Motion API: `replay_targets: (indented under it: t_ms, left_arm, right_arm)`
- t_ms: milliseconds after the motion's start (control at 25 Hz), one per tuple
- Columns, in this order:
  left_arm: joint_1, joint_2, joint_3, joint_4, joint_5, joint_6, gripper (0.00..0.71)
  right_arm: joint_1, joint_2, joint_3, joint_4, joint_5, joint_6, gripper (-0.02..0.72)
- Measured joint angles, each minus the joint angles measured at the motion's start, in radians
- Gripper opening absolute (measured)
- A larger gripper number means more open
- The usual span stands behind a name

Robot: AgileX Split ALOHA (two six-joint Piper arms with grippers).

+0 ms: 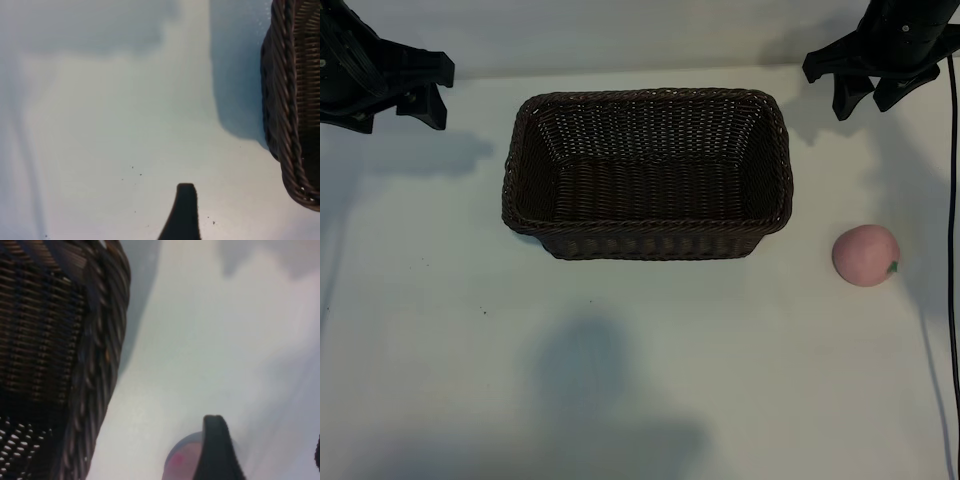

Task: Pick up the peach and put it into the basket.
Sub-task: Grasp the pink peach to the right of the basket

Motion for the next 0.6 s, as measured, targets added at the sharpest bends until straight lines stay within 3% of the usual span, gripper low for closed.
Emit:
replay_targets:
  t_ms: [320,600]
  left_arm:
    - [0.000,-0.001,0.009,0.026,0.000,-0.001,0.609]
    - [0.046,-0.005,0.150,0.026,-0.063,-0.009,0.598]
  right_arm:
    - [0.000,0.000,0.000,0.001,0.000,0.006,0.465]
    - [0.000,0.000,0.000,0.025,0.000,0.023,0.465]
